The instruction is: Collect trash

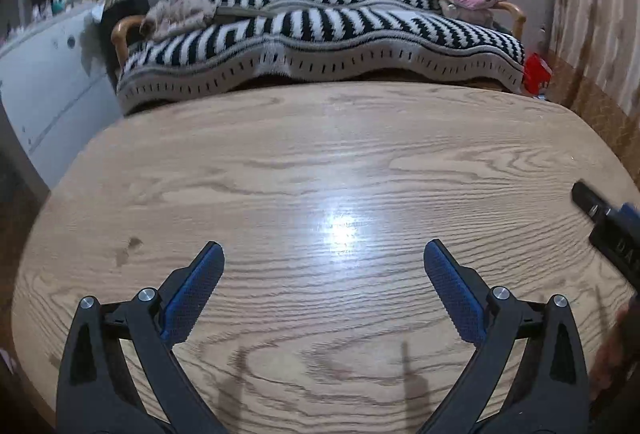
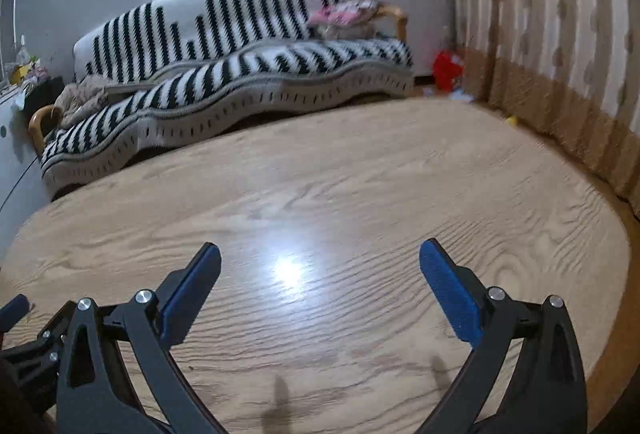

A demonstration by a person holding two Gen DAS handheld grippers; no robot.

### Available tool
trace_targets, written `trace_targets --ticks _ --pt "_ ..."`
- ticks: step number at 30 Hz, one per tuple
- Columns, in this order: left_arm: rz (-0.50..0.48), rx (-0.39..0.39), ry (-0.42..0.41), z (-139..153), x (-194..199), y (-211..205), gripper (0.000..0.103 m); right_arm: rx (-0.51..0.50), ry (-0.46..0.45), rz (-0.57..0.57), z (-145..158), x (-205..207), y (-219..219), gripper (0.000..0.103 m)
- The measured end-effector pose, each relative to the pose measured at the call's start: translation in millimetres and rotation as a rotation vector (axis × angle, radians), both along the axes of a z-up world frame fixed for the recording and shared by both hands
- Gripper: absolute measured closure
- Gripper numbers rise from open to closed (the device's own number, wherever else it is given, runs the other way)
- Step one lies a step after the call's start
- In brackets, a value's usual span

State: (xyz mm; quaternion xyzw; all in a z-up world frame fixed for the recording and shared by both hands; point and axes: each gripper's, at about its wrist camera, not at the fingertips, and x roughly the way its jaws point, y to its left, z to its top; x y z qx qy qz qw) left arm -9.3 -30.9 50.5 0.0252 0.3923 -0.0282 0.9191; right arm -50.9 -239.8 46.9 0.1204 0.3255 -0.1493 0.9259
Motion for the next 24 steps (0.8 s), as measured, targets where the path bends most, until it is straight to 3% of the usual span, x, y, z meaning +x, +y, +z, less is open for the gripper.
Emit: trace_targets --ticks 5,9,14,24 --pt "0.02 -0.05 0.018 -5.3 0.6 -0.6 0.006 0.001 0.053 0.074 -14.0 11.5 17.7 0.007" --pt "0.009 -0.015 -0.002 -6.0 -3.9 -7.2 0.006 -0.002 0.029 0.122 -14.0 3.8 24.2 0.007" --pt "0.01 -0.008 0.035 -12.2 -0.1 -8.0 0.006 -0.091 0.053 0.169 -14.1 2.7 25.7 0.007" --pt "0.025 -0.035 0.067 -15.6 3.9 0.6 0.006 0.019 0.09 0.108 -22.5 -2.0 1.1 0.007"
